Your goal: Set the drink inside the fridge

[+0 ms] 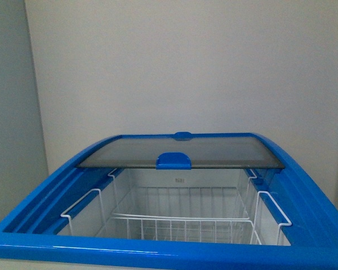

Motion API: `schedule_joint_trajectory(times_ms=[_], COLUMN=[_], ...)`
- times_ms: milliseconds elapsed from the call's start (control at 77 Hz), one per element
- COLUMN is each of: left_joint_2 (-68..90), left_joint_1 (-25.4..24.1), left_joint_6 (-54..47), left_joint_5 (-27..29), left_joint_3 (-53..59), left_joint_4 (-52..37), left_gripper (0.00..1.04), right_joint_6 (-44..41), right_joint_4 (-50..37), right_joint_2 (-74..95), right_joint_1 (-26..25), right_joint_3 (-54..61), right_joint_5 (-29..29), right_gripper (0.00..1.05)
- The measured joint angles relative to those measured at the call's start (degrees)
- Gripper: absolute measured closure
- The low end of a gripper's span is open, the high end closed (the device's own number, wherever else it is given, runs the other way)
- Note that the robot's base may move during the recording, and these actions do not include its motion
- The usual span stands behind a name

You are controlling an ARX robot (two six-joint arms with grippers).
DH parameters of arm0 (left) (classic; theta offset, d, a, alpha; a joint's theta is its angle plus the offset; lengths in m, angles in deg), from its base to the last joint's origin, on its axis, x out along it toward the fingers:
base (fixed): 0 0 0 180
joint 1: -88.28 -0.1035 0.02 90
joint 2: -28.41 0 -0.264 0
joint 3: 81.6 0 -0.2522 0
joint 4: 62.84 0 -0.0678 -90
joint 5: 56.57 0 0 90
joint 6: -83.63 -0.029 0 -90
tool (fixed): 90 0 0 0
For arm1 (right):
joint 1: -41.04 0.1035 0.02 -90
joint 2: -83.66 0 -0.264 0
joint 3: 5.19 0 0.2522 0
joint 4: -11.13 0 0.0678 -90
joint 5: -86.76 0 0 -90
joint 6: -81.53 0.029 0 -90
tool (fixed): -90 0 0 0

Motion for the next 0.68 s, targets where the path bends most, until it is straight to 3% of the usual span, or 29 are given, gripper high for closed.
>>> schedule_joint_trajectory(times_ms=[195,247,675], left_joint_2=[0.00,0.00,0.00], left_joint_1=[0.00,-0.02,0.00], left_joint_6=[0.00,-0.02,0.00], left_joint_5=[0.00,0.00,0.00], left_joint_3=[0.00,0.00,0.00], left_joint_4=[0.00,0.00,0.00], left_gripper=[0.16,0.07,0.08], right_joint_6=[0.00,0.02,0.00], right_joint_4=[0.00,0.00,0.00], right_joint_2=[0.00,0.00,0.00], right_joint_1=[0.00,0.00,0.00], right_joint_3=[0.00,0.00,0.00], right_joint_5=[0.00,0.00,0.00], right_gripper=[0.09,0.07,0.08])
